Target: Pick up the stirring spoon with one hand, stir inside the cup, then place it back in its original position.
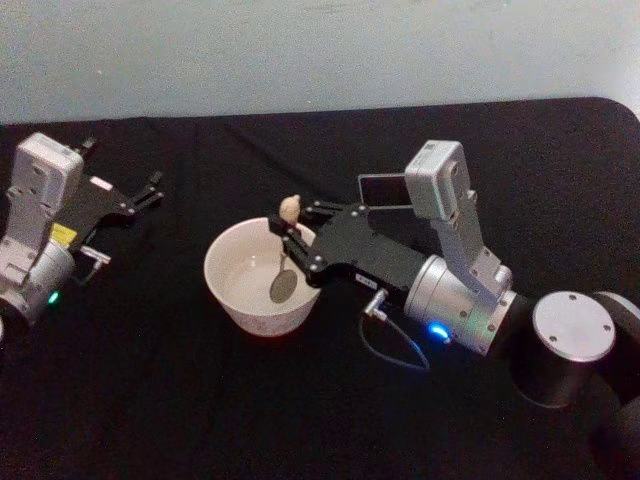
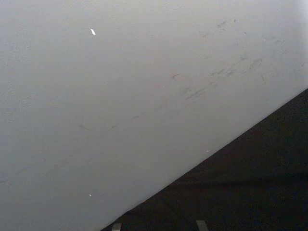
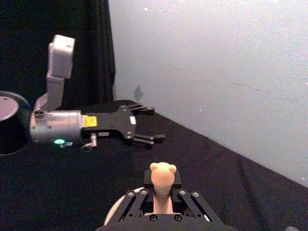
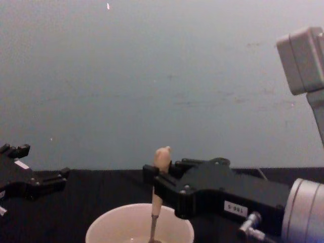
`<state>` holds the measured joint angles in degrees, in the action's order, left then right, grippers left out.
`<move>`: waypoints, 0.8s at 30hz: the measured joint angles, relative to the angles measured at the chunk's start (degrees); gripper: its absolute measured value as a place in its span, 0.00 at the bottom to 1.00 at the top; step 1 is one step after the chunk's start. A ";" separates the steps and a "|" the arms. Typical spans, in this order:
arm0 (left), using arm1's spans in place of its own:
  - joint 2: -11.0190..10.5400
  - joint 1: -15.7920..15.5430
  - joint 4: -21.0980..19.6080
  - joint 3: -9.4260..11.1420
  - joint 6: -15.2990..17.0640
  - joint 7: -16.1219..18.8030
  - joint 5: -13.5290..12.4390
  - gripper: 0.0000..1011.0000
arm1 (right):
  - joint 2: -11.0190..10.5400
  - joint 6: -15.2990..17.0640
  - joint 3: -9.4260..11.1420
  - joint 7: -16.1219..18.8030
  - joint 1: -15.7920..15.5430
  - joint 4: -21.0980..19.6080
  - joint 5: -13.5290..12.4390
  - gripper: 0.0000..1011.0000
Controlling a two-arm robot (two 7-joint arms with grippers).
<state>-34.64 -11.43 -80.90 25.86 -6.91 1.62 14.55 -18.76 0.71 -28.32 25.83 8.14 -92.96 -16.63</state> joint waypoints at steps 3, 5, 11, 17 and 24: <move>0.00 0.00 0.00 0.00 0.00 0.00 0.00 0.99 | -0.43 0.01 -0.56 0.39 -0.30 -0.49 -0.08 0.19; 0.00 0.00 0.00 0.00 0.00 0.00 0.00 0.99 | -0.57 0.01 -1.06 0.49 -0.36 -0.57 -0.05 0.19; 0.00 0.00 0.00 0.00 0.00 0.00 0.00 0.99 | -0.17 -0.01 -2.09 0.45 -0.10 -0.26 0.17 0.19; 0.00 0.00 0.00 0.00 0.00 0.00 0.00 0.99 | 1.32 -0.06 -2.86 -0.40 0.94 1.26 0.87 0.19; 0.00 0.00 0.00 0.00 0.00 0.00 0.00 0.99 | 3.54 -0.07 -3.14 -1.76 2.65 3.85 1.74 0.19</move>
<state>-34.64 -11.43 -80.90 25.86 -6.91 1.62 14.55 -15.22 0.65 -31.45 24.06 10.79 -89.11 -14.89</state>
